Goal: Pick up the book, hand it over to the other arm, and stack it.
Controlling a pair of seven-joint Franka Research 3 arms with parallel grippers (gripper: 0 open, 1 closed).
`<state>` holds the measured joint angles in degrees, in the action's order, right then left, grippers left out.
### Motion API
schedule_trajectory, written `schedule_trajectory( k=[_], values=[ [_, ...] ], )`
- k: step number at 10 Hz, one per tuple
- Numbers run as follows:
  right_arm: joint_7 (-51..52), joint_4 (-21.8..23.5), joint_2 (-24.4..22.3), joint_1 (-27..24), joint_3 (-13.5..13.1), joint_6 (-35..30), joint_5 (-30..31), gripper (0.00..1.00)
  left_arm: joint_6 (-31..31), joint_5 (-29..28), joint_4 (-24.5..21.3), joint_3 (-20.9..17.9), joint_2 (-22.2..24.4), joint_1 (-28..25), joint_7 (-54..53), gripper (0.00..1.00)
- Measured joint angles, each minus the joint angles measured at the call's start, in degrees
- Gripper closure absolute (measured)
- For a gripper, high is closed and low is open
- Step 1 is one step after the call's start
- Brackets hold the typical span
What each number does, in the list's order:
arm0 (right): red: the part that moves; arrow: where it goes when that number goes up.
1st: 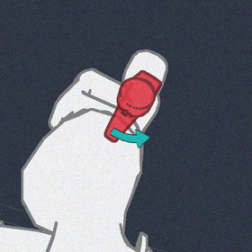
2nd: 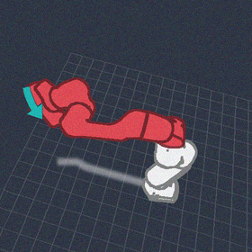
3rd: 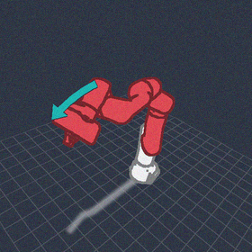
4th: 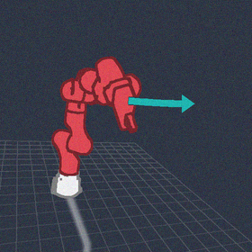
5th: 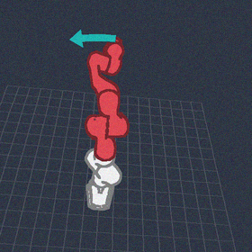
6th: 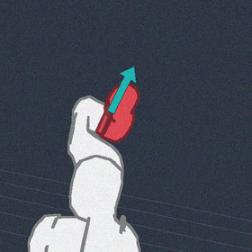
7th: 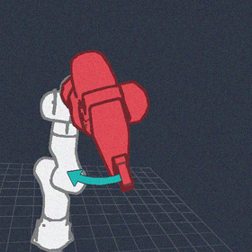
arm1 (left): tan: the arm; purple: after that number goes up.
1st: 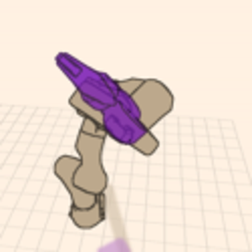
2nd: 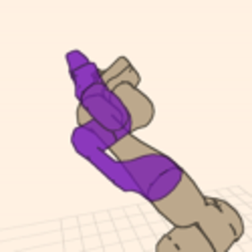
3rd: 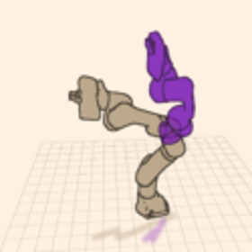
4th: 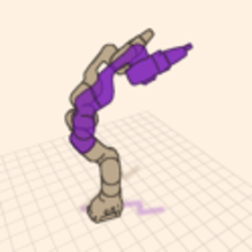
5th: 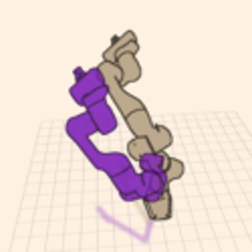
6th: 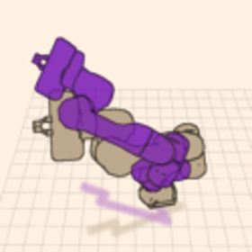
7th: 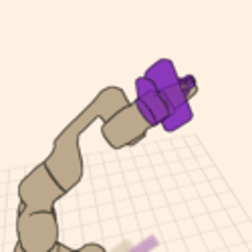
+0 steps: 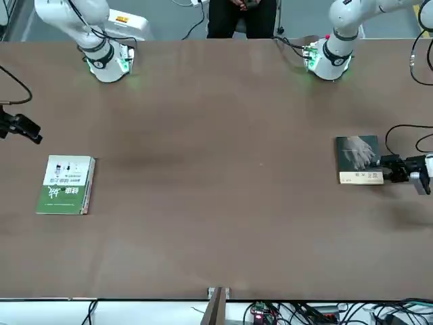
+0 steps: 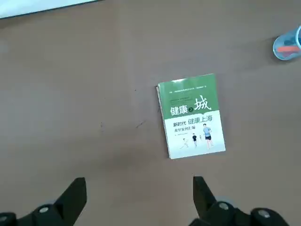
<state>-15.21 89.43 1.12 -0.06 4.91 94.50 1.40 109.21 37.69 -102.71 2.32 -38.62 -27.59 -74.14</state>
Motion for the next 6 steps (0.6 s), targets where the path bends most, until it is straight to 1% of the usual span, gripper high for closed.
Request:
schedule_trajectory(
  k=[6],
  values=[
    [0.0,0.0,0.0,0.0,0.0,0.0,0.0,0.00,0.0,0.4,0.2,0.4,-0.1,0.0,-0.1,0.17]
  ],
)
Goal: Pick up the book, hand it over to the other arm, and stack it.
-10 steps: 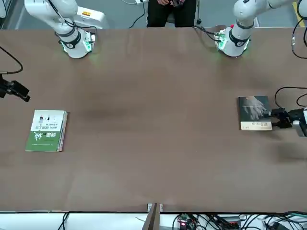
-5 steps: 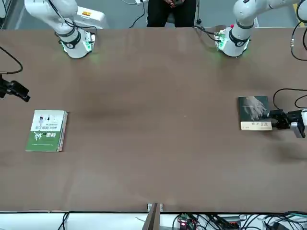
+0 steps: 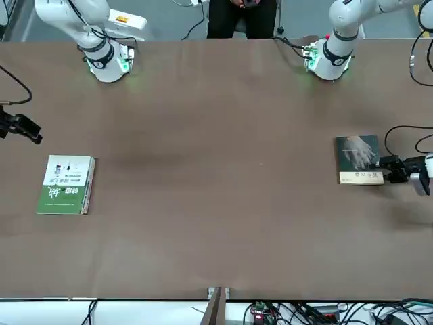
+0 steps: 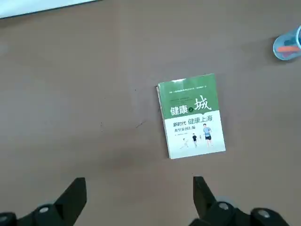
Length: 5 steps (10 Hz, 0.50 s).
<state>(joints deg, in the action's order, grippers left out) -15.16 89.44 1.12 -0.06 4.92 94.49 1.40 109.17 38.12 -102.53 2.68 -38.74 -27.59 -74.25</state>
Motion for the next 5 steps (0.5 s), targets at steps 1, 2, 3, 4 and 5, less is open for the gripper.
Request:
schedule_trajectory(
  k=[1,2,3,4,5],
  values=[
    [0.0,0.0,0.0,0.0,0.0,0.0,0.0,0.00,0.0,0.0,0.0,0.0,0.0,0.0,0.0,0.19],
    [0.0,0.0,0.0,0.0,0.0,0.0,0.0,0.00,0.0,0.0,0.0,0.0,0.0,0.0,0.0,0.19],
    [0.1,0.0,0.0,0.0,0.0,0.0,0.0,0.00,0.0,0.0,0.0,0.1,0.0,0.0,0.0,0.19],
    [0.1,0.0,0.0,0.0,0.0,0.0,0.0,0.00,0.0,0.0,0.0,0.1,-0.1,0.0,0.0,0.19],
    [0.1,0.0,0.0,0.0,0.0,-0.1,0.0,0.00,0.0,0.0,0.0,0.2,-0.1,0.0,0.0,0.20]
  ],
)
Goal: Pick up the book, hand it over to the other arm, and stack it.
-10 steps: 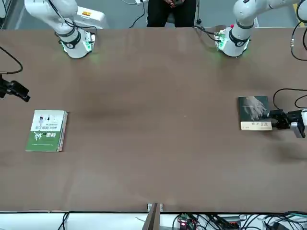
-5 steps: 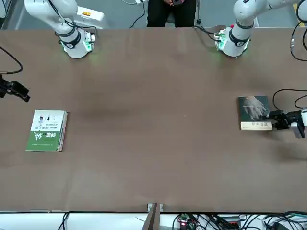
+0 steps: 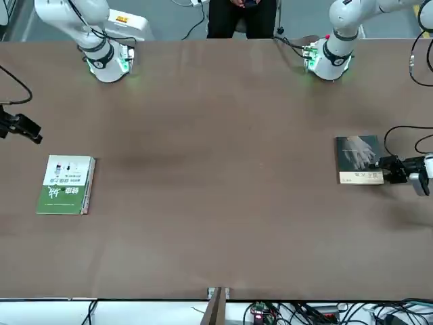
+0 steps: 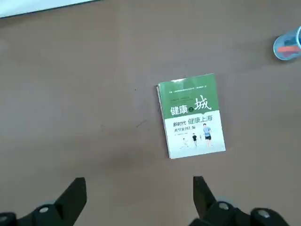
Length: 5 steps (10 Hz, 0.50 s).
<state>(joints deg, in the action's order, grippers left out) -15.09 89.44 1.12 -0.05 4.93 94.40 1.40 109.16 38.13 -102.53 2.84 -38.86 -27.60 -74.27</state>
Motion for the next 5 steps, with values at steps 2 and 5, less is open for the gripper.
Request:
schedule_trajectory(
  k=[2,5],
  values=[
    [0.0,0.0,0.0,0.0,0.0,-0.1,0.0,0.00,0.0,0.0,0.0,0.0,-0.1,0.0,-0.1,0.29],
    [0.0,0.0,0.0,0.0,0.0,-0.3,0.0,0.00,0.0,0.0,0.1,0.0,-0.2,0.0,-0.7,0.42]
  ],
)
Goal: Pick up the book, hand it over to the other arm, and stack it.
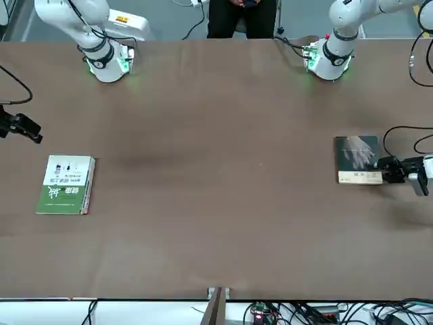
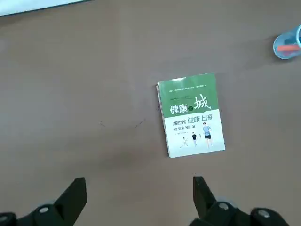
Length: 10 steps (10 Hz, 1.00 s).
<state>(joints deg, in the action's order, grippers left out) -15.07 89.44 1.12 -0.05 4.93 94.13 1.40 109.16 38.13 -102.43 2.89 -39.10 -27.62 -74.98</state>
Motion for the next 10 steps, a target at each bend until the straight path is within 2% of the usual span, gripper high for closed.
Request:
schedule_trajectory(
  k=[2,3,9,10],
  values=[
    [0.0,0.0,0.0,0.0,0.0,-0.2,0.0,0.00,0.0,0.0,0.0,0.0,0.0,0.0,-0.1,0.51],
    [0.0,0.0,0.0,0.0,0.0,-0.3,0.0,0.00,0.0,0.0,0.1,0.0,0.0,0.0,-0.1,0.62],
    [0.1,0.0,0.0,0.0,0.0,-0.4,0.0,0.00,-0.6,0.0,0.2,0.0,0.0,-0.2,-0.1,0.74],
    [0.1,0.0,0.0,0.0,0.0,-0.4,0.0,0.00,-1.1,0.0,0.3,0.0,0.0,-0.4,-0.1,0.78]
  ],
)
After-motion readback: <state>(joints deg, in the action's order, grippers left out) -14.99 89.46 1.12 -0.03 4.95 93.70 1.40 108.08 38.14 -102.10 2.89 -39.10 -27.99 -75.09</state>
